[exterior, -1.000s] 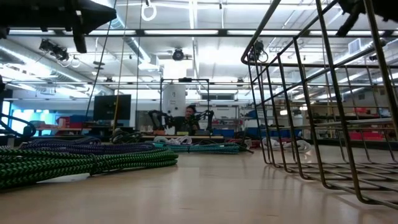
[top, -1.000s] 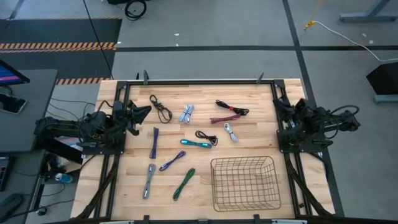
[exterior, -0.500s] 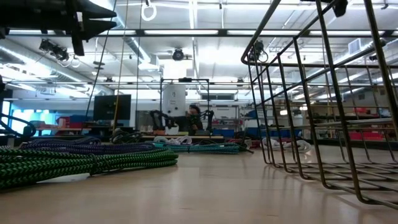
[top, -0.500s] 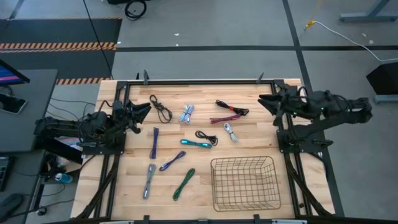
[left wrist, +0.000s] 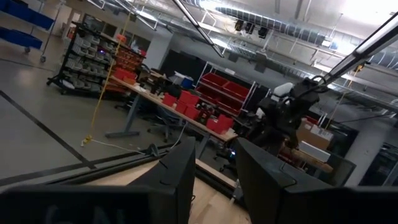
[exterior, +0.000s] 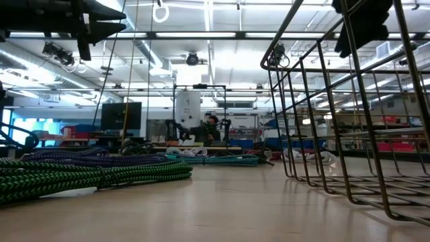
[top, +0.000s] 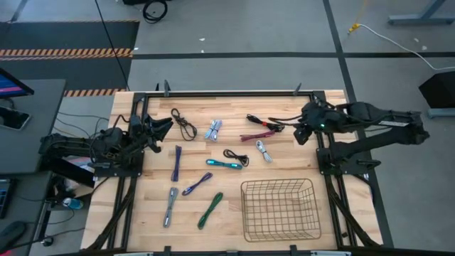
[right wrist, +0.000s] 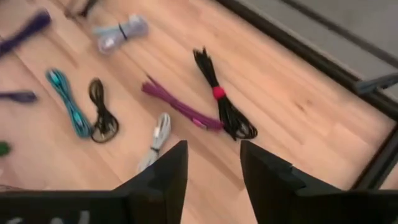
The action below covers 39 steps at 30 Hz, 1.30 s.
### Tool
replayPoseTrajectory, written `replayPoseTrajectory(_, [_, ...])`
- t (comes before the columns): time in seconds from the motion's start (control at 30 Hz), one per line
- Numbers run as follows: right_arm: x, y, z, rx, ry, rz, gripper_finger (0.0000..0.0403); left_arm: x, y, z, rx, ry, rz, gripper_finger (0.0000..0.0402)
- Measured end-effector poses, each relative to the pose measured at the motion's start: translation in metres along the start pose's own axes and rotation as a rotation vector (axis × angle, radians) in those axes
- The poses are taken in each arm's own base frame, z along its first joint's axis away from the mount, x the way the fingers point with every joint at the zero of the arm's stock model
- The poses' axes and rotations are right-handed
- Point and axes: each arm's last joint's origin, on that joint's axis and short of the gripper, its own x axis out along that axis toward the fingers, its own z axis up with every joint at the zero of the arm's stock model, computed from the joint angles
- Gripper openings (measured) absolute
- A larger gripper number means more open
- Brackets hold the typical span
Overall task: Pick and place USB-C Cables
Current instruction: Put the right black charger cable into the wire basket
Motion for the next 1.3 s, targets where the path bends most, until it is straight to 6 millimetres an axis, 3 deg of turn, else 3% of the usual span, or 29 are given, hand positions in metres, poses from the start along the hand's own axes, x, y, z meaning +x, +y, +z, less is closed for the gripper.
replayPoseTrajectory(0.3, [0.032, -0.004, 0.016, -0.069, 0.130, -0.083, 0.0204, 0.000, 0.000, 0.000, 0.000, 0.000, 0.000, 0.0121])
replayPoseTrajectory(0.77, [0.116, -0.011, 0.044, -0.172, 0.386, 0.046, 0.0208, 0.000, 0.000, 0.000, -0.002, 0.001, -0.001, 0.0121])
replayPoseTrajectory(1.3, [0.190, -0.031, 0.037, -0.228, 0.674, -0.033, 0.0209, 0.000, 0.003, -0.007, -0.015, 0.063, 0.022, 0.0121])
